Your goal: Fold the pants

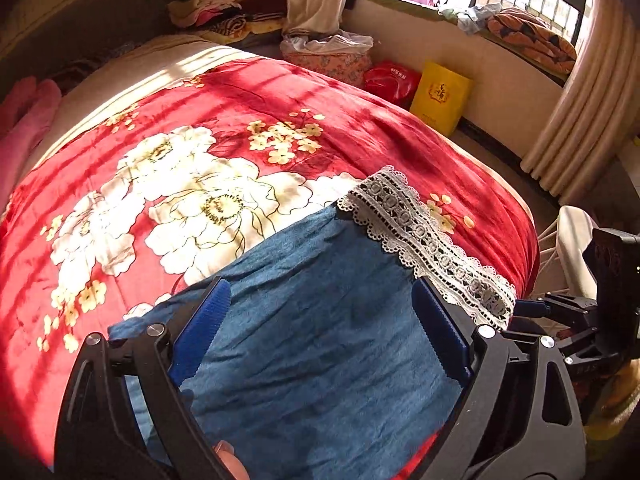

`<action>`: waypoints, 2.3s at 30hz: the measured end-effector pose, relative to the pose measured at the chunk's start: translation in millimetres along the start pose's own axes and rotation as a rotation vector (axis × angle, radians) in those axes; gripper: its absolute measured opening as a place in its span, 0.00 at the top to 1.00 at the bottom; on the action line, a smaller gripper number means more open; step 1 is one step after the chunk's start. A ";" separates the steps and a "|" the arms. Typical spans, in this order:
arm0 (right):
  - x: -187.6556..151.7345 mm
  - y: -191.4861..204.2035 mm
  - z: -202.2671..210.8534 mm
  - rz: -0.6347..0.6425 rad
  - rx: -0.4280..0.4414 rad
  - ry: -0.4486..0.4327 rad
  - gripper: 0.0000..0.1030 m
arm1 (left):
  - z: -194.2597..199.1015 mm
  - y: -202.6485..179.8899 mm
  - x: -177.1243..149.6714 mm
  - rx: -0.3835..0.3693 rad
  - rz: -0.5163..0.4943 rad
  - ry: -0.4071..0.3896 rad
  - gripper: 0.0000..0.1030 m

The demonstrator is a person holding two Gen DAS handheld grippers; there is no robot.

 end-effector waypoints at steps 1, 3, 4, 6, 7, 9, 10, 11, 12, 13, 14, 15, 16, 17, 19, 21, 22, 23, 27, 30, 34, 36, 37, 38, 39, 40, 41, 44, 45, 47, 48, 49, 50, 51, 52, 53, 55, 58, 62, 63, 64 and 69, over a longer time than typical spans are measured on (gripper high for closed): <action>2.3 -0.2 -2.0 -0.009 0.012 -0.006 0.29 | -8.5 -4.1 7.5 -0.010 -0.020 0.001 0.17; 4.5 -1.6 -5.4 -0.033 0.030 -0.011 0.29 | -27.1 -10.2 20.0 -0.036 -0.041 0.021 0.17; 6.1 -2.4 -6.0 -0.054 0.048 -0.016 0.29 | -37.3 -11.1 24.3 -0.045 -0.040 0.042 0.17; 7.7 -0.3 -5.7 -0.083 0.087 -0.026 0.29 | -53.7 -12.6 33.2 -0.067 -0.042 0.052 0.17; 7.8 1.6 -5.3 -0.086 0.100 -0.028 0.29 | -61.4 -13.3 36.8 -0.083 -0.042 0.060 0.17; 8.0 3.0 -5.5 -0.086 0.103 -0.025 0.29 | -74.1 -17.6 42.4 -0.133 -0.048 0.078 0.19; 8.8 3.4 -6.0 -0.094 0.106 -0.027 0.31 | -79.4 -20.3 44.5 -0.155 -0.059 0.086 0.21; 9.1 3.3 -7.2 -0.100 0.110 -0.026 0.31 | -84.9 -23.7 45.4 -0.176 -0.070 0.100 0.22; 9.0 3.3 -8.7 -0.103 0.111 -0.022 0.32 | -91.2 -25.8 45.0 -0.193 -0.074 0.119 0.23; 9.5 3.0 -9.6 -0.104 0.107 -0.022 0.38 | -97.3 -27.1 43.6 -0.210 -0.074 0.140 0.25; 10.0 3.0 -10.1 -0.107 0.110 -0.023 0.44 | -102.6 -29.0 42.2 -0.232 -0.074 0.157 0.28; 10.0 3.3 -10.5 -0.112 0.121 -0.024 0.46 | -107.7 -31.4 40.0 -0.244 -0.081 0.171 0.32; 10.5 4.3 -10.9 -0.115 0.134 -0.025 0.51 | -112.2 -32.8 37.7 -0.250 -0.086 0.183 0.34; 10.6 5.9 -11.5 -0.114 0.145 -0.025 0.57 | -115.4 -34.9 35.7 -0.262 -0.089 0.190 0.35; 10.3 10.3 -14.1 -0.100 0.152 -0.022 0.65 | -120.0 -36.9 32.9 -0.260 -0.098 0.198 0.42; 10.7 14.3 -13.4 -0.093 0.154 -0.034 0.70 | -122.5 -36.4 31.4 -0.270 -0.084 0.205 0.55; 11.5 15.5 -12.2 -0.089 0.149 -0.044 0.73 | -122.6 -35.9 31.4 -0.274 -0.083 0.204 0.78; 12.7 17.7 -9.8 -0.080 0.144 -0.059 0.74 | -121.0 -34.7 31.3 -0.295 -0.070 0.207 0.84; 18.0 42.7 4.2 -0.004 0.168 -0.104 0.75 | -101.3 -29.6 37.3 -0.375 -0.051 0.159 0.88; 22.4 70.0 16.5 0.071 0.187 -0.135 0.75 | -69.7 -20.6 47.5 -0.432 -0.031 0.081 0.88; 25.9 118.5 30.6 0.197 0.214 -0.166 0.75 | -21.8 5.6 52.3 -0.470 -0.003 -0.014 0.88; 23.2 146.3 31.7 0.275 0.223 -0.167 0.75 | -0.1 23.3 46.3 -0.473 0.014 -0.048 0.88; 21.7 160.4 29.4 0.317 0.222 -0.164 0.75 | 9.7 33.4 41.7 -0.467 0.023 -0.063 0.88; 18.1 174.1 25.3 0.360 0.221 -0.156 0.75 | 18.8 43.6 36.5 -0.463 0.036 -0.080 0.88; 13.1 186.7 20.9 0.401 0.219 -0.146 0.75 | 27.1 54.3 29.8 -0.462 0.053 -0.096 0.88; 7.9 198.8 14.6 0.431 0.222 -0.132 0.75 | 33.7 66.1 22.1 -0.458 0.076 -0.105 0.88; 2.0 209.7 7.4 0.456 0.229 -0.113 0.75 | 39.1 76.6 13.2 -0.457 0.101 -0.113 0.88; -20.1 237.1 -18.1 0.518 0.224 -0.055 0.75 | 44.2 106.5 -16.5 -0.419 0.167 -0.106 0.87; -29.5 244.7 -26.9 0.535 0.221 -0.030 0.75 | 44.7 115.8 -27.3 -0.410 0.197 -0.100 0.87; -43.4 258.2 -42.6 0.571 0.218 0.002 0.75 | 45.0 132.6 -47.2 -0.392 0.249 -0.091 0.86; -49.4 262.7 -50.7 0.591 0.209 0.011 0.75 | 45.5 140.5 -56.2 -0.381 0.272 -0.092 0.85; -55.6 266.6 -59.3 0.613 0.194 0.024 0.75 | 47.0 149.7 -65.0 -0.370 0.303 -0.094 0.84; -61.6 270.5 -65.7 0.629 0.186 0.035 0.75 | 48.4 157.8 -72.1 -0.373 0.343 -0.096 0.81; -66.5 274.6 -70.8 0.640 0.185 0.040 0.75 | 50.1 165.8 -78.4 -0.375 0.383 -0.099 0.78; -70.6 277.0 -75.9 0.659 0.178 0.040 0.75 | 53.3 174.5 -83.6 -0.373 0.426 -0.106 0.73; -75.4 280.0 -80.8 0.682 0.167 0.042 0.71 | 57.1 181.3 -88.9 -0.381 0.466 -0.114 0.63; -86.9 283.2 -89.8 0.713 0.162 0.065 0.68 | 69.3 192.2 -96.9 -0.395 0.524 -0.136 0.44; -104.5 290.7 -95.8 0.744 0.196 0.093 0.55 | 89.9 208.8 -105.6 -0.389 0.602 -0.179 0.41; -117.4 299.1 -94.0 0.746 0.270 0.131 0.50 | 110.4 213.4 -110.7 -0.389 0.639 -0.206 0.34; -117.4 300.7 -89.0 0.746 0.289 0.124 0.49 | 111.7 209.6 -111.5 -0.390 0.629 -0.199 0.30; -117.7 302.2 -79.8 0.739 0.314 0.113 0.49 | 110.2 204.5 -111.7 -0.379 0.616 -0.183 0.26; -73.6 275.4 -46.2 0.592 0.327 0.003 0.42 | 84.4 194.8 -120.9 -0.282 0.584 -0.069 0.26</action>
Point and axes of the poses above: each gripper's, at about its wrist camera, not at the fingertips, and z roughly against the way its jaws point, y to its left, x to its top, the point moved 8 cm from there along -z, roughly the way its jaws point, and after that the axes turned 2 degrees about z, right-handed, at the moved point
